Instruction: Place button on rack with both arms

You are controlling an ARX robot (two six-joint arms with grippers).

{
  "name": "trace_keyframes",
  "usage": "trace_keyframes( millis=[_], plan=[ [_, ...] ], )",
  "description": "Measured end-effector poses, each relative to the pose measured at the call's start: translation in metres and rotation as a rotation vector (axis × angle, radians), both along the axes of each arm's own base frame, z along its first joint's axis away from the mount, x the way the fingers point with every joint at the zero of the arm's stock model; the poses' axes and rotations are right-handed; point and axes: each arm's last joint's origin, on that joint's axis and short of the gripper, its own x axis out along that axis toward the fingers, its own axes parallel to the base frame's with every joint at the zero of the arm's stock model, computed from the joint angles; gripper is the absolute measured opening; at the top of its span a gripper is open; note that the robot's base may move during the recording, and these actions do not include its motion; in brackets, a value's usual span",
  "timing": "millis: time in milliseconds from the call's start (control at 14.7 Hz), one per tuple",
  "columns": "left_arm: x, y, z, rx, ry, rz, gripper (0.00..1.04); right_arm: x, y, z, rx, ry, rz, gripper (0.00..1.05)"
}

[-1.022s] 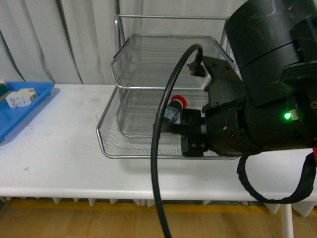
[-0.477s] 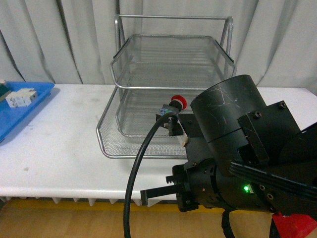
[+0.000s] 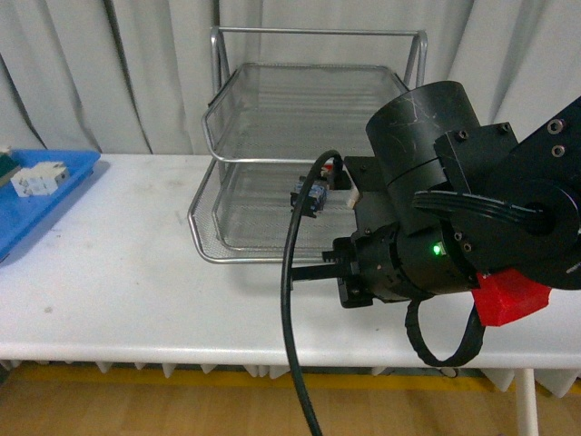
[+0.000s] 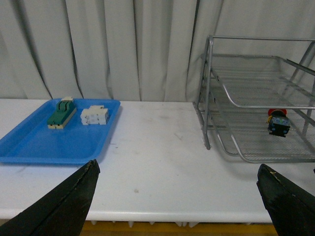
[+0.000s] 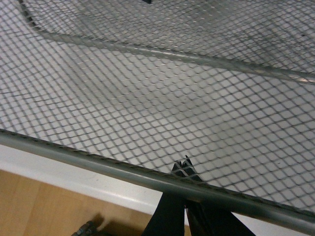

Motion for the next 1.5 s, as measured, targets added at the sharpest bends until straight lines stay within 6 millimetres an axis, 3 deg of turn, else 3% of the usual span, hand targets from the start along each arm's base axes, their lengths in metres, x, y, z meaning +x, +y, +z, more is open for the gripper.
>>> trace_keyframes(
  millis=[409,749,1022,1226,1499],
  plan=[
    [0.000,0.000,0.000,0.000,0.000,0.000,0.98,0.035,-0.013,0.010,0.002,-0.047,-0.040,0.02],
    [0.000,0.000,0.000,0.000,0.000,0.000,0.98,0.069,-0.023,0.005,-0.074,-0.075,-0.047,0.02],
    [0.000,0.000,0.000,0.000,0.000,0.000,0.98,0.081,-0.041,0.007,-0.087,-0.095,-0.085,0.02],
    [0.000,0.000,0.000,0.000,0.000,0.000,0.98,0.063,-0.045,0.006,-0.048,-0.094,-0.056,0.02],
    [0.000,0.000,0.000,0.000,0.000,0.000,0.98,0.008,-0.063,0.032,0.038,-0.113,-0.004,0.02]
  ],
)
